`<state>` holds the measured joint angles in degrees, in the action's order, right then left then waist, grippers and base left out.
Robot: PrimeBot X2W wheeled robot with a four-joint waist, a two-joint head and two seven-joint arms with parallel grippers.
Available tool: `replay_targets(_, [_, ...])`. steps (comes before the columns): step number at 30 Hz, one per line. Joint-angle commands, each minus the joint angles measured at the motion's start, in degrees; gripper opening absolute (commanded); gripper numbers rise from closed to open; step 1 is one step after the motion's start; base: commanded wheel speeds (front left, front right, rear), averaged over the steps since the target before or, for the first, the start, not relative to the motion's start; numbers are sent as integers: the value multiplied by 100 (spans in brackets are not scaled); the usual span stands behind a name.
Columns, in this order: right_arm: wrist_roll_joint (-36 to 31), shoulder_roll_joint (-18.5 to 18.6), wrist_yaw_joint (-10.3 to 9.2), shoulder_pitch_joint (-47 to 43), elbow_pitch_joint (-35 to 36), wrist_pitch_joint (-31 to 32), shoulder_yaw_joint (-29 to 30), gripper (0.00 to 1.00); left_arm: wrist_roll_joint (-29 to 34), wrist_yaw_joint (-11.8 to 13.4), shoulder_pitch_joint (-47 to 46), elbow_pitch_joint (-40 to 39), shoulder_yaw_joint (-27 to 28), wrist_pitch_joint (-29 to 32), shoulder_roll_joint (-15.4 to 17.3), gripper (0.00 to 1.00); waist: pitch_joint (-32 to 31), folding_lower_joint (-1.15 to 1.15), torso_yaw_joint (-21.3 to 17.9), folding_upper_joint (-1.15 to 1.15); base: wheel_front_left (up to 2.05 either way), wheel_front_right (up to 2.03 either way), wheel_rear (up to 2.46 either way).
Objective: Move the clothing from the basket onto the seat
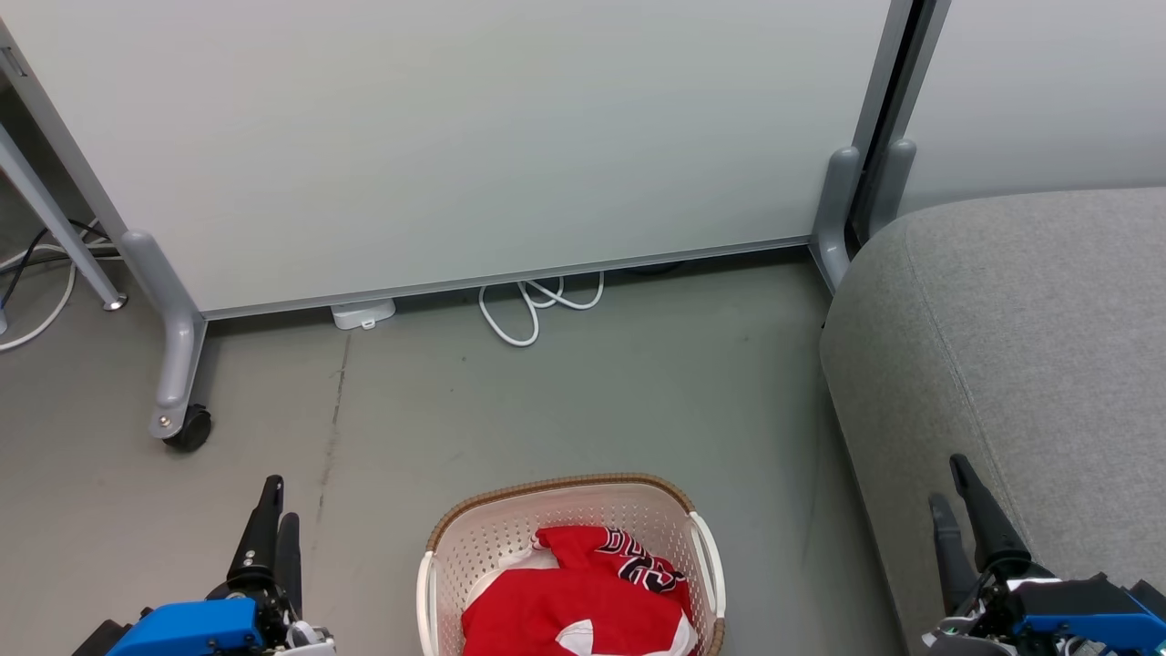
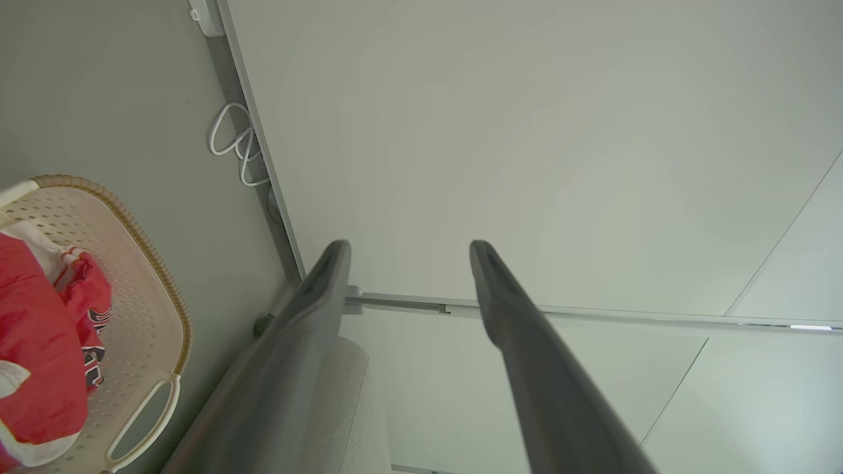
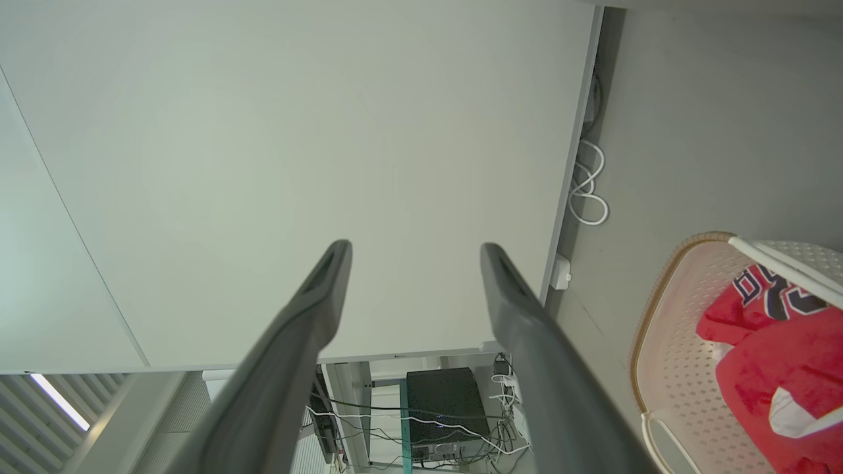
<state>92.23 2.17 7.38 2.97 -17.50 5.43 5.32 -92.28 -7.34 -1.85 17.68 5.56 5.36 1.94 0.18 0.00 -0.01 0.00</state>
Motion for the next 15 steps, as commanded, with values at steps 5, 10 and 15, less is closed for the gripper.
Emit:
replay_targets(5, [-156, 22, 3, 139, 119, -207, -173, 100, 131, -3, -217, -118, -173, -200, 39, 100, 7, 0, 0, 0, 0, 0, 0])
replay_targets(10, [-313, 26, 3, 177, 113, -317, -249, 100, 345, -4, -258, -110, -230, -306, 44, 100, 15, 0, -1, 0, 0, 0, 0])
replay_targets(15, [-739, 40, 4, 223, 116, -445, -311, 100, 812, 11, -307, -106, -284, -433, 49, 100, 24, 0, -1, 0, 0, 0, 0])
